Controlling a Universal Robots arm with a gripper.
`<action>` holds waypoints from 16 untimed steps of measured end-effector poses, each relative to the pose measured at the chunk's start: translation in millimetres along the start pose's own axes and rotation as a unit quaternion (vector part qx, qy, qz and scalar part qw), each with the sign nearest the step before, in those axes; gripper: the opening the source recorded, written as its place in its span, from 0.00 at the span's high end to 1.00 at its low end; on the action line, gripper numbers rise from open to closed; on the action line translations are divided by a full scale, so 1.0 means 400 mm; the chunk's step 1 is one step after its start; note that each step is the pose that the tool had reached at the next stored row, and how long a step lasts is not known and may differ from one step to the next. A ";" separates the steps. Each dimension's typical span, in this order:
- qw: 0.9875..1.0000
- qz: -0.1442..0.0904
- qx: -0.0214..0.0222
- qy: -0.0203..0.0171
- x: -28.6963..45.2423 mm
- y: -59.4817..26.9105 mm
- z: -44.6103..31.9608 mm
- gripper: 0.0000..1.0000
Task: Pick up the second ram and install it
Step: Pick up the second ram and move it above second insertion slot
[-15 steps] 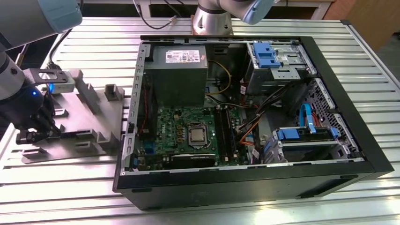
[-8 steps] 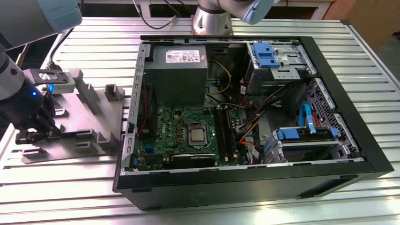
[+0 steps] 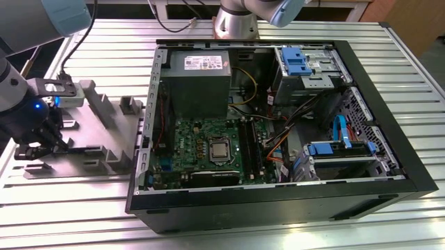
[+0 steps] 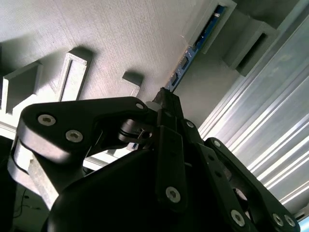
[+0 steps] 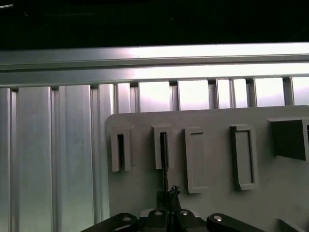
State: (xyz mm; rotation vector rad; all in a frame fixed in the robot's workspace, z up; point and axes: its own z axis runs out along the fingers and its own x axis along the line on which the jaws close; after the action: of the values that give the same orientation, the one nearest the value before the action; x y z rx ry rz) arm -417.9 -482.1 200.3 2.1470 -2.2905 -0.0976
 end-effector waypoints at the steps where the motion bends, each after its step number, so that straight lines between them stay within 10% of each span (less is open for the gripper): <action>1: 1.000 0.001 0.000 0.000 0.000 0.000 0.000 0.89; 16: 1.000 -0.021 -0.001 0.001 0.000 0.000 -0.011 0.89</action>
State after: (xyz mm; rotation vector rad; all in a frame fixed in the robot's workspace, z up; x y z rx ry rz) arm -417.9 -482.1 204.7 2.1934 -2.2450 -0.0981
